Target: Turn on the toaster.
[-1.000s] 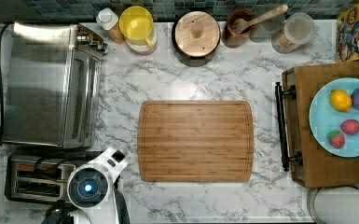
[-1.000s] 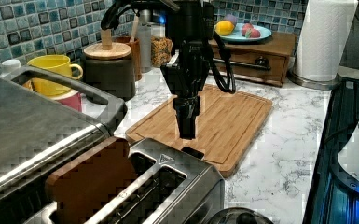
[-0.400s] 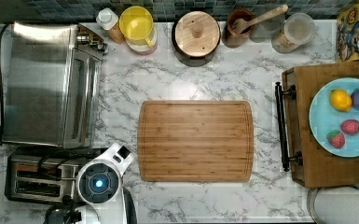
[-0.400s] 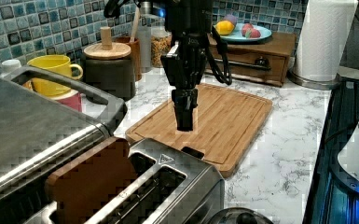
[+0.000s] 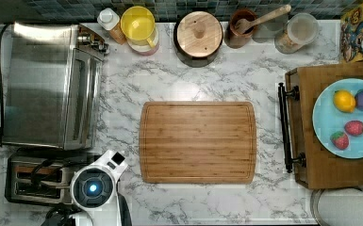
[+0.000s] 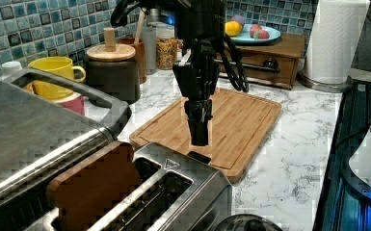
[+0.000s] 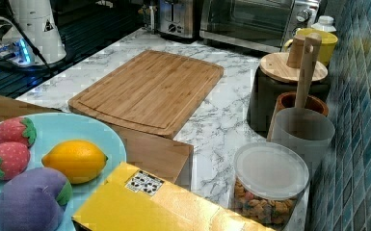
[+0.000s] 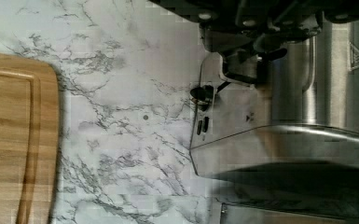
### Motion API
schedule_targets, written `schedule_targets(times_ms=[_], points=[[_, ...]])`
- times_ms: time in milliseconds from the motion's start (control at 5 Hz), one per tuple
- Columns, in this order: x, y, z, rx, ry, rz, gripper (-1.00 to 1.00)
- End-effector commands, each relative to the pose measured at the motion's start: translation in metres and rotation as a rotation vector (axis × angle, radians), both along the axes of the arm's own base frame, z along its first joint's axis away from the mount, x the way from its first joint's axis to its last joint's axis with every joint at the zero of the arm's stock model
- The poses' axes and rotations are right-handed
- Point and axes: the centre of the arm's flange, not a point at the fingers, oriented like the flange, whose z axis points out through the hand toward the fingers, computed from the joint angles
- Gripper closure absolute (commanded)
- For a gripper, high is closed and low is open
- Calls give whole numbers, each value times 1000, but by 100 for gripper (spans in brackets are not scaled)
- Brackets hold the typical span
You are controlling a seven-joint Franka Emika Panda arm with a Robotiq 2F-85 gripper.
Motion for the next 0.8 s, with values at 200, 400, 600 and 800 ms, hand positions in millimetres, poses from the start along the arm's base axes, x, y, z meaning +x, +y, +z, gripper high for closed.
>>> schedule_targets(times_ms=[200,400,600,800], points=[[-25,53,19,6,-68,49,100],[-19,59,-4,-74,-48,19,100],[-12,55,-13,-103,-49,-25,100],[-5,54,-19,-104,-29,-48,100]])
